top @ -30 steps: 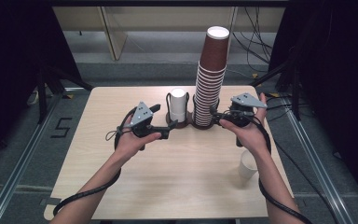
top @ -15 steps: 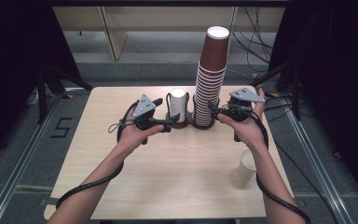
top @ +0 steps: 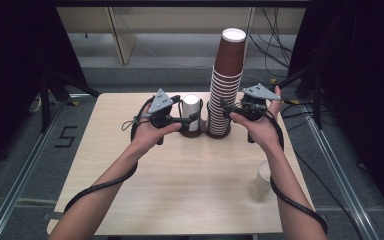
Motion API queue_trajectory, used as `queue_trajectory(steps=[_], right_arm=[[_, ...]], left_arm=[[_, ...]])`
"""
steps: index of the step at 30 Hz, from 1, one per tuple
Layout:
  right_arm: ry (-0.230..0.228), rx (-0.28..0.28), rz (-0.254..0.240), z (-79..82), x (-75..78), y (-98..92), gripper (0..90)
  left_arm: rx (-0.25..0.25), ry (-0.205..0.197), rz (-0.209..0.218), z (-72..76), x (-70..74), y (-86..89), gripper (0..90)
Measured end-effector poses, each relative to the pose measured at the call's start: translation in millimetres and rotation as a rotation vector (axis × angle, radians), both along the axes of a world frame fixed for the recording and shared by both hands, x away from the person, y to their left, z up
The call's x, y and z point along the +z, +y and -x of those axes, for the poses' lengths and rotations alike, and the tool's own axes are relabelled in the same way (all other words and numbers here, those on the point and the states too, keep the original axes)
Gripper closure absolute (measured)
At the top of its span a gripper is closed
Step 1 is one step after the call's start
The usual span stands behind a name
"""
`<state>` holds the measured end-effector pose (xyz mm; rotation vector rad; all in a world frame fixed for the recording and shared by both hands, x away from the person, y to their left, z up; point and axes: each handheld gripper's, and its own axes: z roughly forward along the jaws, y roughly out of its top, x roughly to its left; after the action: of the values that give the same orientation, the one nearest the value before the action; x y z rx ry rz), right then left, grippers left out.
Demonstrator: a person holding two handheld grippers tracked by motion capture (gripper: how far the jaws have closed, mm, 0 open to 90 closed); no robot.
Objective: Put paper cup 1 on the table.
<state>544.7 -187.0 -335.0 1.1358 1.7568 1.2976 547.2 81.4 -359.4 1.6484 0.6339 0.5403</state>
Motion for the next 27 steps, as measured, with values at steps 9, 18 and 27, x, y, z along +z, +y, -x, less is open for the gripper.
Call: queue_trajectory(steps=[9,18,27], right_arm=[[-0.004,-0.002,-0.002,-10.1,5.8,1.7,9.9],[-0.019,-0.015,-0.023,-19.3,11.5,1.8,8.3],[-0.036,-0.01,-0.046,-28.1,18.6,6.0,7.8]], left_arm=[[-0.001,0.0,-0.007,-9.8,9.3,-7.4,9.9],[0.005,0.001,-0.008,-16.2,13.4,-10.5,8.5],[0.005,-0.004,-0.005,-18.0,17.5,-11.4,8.1]])
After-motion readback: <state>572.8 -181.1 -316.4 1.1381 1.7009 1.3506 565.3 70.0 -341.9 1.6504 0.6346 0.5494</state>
